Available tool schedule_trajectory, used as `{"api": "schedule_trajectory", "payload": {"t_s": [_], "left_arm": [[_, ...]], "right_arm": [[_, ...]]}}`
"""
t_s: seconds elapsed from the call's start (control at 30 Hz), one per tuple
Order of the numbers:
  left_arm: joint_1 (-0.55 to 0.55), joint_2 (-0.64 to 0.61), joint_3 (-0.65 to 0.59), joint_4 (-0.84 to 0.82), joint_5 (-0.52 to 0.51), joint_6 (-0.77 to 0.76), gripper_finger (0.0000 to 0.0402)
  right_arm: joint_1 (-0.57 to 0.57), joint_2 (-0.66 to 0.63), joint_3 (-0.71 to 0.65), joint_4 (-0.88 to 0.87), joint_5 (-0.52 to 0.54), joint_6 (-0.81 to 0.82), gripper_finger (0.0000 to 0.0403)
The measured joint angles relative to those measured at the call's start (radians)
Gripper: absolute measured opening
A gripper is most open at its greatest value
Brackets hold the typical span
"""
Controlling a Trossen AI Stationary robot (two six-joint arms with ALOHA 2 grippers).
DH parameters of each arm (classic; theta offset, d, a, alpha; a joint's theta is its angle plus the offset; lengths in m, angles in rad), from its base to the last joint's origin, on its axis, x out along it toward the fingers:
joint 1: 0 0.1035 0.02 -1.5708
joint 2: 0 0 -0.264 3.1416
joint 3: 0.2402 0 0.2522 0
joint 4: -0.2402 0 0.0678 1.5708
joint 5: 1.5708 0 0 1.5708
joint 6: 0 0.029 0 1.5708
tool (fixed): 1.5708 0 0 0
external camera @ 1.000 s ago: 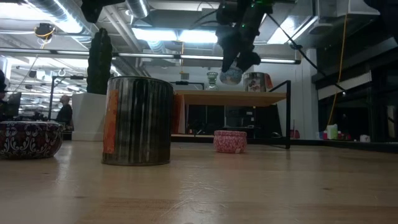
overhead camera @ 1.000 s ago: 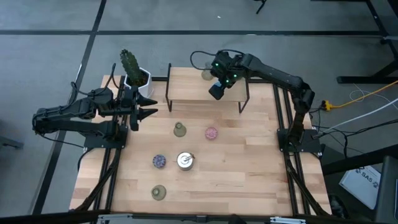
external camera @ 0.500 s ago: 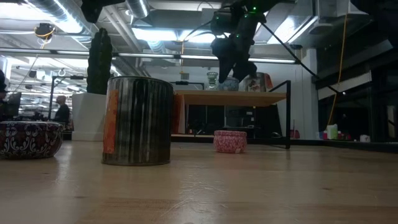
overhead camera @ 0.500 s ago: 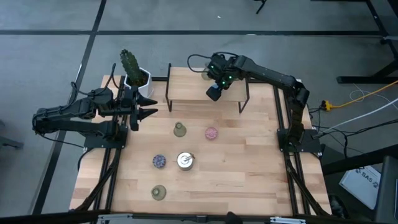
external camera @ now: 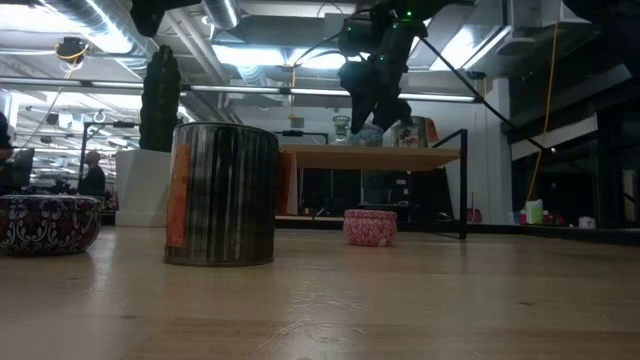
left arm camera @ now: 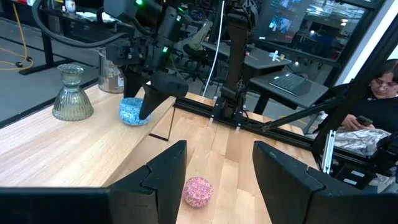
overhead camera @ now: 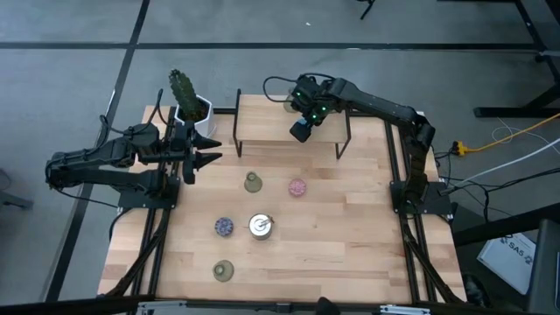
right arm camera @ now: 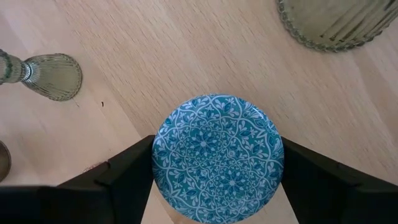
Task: Pick & Place candle stick holders
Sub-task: Put the blue scented candle on the shelf
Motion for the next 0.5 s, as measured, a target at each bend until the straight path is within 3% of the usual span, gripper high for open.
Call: {"api": "schedule_trajectory", "payload": {"t_s": [0.5], "left_arm": [[0.000,0.000,0.000,0.000,0.000,0.000,0.0180]], "right_arm": [[0.000,0.004,-0.003,0.030,0.002,-0.019,0.0354]]}}
